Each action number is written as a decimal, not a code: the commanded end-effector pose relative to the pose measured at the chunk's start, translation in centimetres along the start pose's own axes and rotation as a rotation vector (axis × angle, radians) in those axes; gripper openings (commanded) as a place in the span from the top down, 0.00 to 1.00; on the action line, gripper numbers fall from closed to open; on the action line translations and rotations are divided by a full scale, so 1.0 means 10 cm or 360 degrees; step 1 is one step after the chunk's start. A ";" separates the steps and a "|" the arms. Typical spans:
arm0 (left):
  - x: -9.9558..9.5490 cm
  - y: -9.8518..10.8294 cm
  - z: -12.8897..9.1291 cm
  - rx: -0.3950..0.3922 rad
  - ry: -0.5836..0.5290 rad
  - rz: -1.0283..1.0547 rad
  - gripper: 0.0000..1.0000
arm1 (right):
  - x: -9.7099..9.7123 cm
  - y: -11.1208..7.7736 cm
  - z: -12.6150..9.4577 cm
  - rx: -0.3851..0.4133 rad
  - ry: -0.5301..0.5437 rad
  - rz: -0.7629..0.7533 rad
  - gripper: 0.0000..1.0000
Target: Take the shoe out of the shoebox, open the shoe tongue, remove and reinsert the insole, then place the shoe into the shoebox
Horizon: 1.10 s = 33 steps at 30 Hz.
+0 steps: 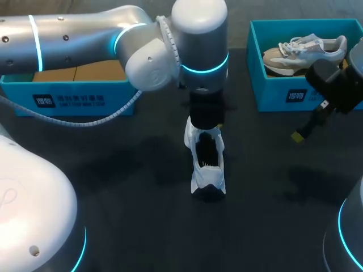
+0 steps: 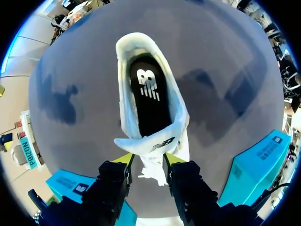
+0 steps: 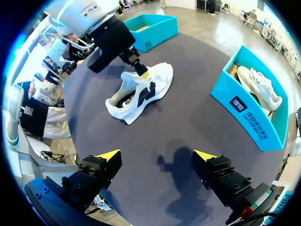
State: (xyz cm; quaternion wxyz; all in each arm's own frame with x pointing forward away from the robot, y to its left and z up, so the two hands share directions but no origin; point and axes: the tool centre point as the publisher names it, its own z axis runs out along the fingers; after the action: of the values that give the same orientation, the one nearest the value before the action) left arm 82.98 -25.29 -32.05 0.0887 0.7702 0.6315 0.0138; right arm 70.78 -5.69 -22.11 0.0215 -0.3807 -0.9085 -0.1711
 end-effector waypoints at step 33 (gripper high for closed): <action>0.09 -0.32 -0.19 -0.0011 -0.0032 -0.0002 0.73 | 0.00 0.01 0.01 0.0006 -0.0003 0.0004 0.00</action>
State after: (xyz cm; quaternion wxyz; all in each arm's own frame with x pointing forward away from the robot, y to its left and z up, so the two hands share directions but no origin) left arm 79.93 -24.05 -30.84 0.0945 0.7700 0.6309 0.0090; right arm 70.78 -5.69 -22.10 0.0215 -0.3807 -0.9085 -0.1711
